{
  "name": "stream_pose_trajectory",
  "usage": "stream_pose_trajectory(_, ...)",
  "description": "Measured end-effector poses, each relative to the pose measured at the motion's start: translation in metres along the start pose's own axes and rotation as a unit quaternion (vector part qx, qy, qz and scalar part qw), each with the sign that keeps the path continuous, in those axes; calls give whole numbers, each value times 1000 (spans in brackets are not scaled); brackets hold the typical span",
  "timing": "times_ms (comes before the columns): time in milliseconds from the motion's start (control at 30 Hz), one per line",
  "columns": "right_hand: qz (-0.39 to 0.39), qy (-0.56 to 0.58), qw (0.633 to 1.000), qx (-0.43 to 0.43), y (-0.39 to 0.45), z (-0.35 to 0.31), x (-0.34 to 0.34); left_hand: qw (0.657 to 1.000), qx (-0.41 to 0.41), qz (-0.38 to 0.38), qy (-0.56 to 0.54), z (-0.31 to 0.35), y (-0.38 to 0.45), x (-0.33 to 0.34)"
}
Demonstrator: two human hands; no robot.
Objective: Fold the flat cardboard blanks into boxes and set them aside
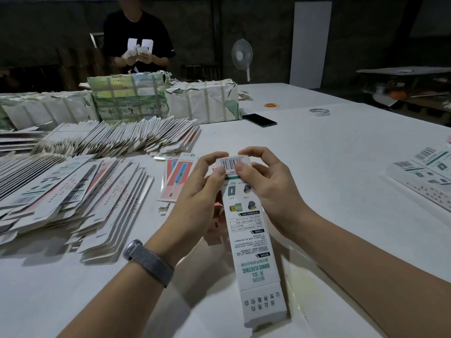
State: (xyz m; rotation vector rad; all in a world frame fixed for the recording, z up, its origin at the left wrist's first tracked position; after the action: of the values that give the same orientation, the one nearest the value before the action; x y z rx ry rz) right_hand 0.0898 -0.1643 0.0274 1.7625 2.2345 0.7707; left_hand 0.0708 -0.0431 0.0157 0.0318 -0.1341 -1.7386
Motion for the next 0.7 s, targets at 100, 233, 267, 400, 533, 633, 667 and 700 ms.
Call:
stream_pose_trajectory(100, 17, -11, 1000, 3, 0, 2, -1, 1000, -6, 13, 4, -2, 1, -2)
stream_pose_trajectory(233, 18, -76, 997, -9, 1, 1, -3, 999, -18, 29, 11, -4, 1, -3)
stream_pose_trajectory(267, 18, -97, 995, -13, 2, 1, -4, 999, -20, 33, 7, -4, 1, -4)
stream_pose_trajectory(400, 24, -150, 988, -34, 4, -1, -8, 999, -11, 46, 2, -1, 1, -6)
stream_pose_trajectory(533, 25, -115, 993, -21, 5, 1, -10, 999, -11, 53, 6, -1, 0, -7)
stream_pose_trajectory(633, 18, -90, 996, -1, 5, 5, -8, 998, -13, 61, 6, 0, 0, -8)
stream_pose_trajectory(667, 15, -111, 994, 0, 4, 6, -8, 998, -10, 65, 3, 1, 0, -9)
stream_pose_trajectory(700, 9, -143, 990, -2, 4, 6, -8, 998, -6, 68, -2, 2, 0, -10)
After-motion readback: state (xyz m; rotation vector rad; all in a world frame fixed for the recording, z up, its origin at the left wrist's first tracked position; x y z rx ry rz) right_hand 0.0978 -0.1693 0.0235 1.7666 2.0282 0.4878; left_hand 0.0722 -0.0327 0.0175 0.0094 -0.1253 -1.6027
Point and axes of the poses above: each hand's wrist, its own y-axis towards the middle knuckle, its own x-axis out of the palm, z = x × y, the point moved 9 cm from there along y, towards the middle knuckle, and after that the axes turned 11 degrees about -x, right-handed, at the moved point
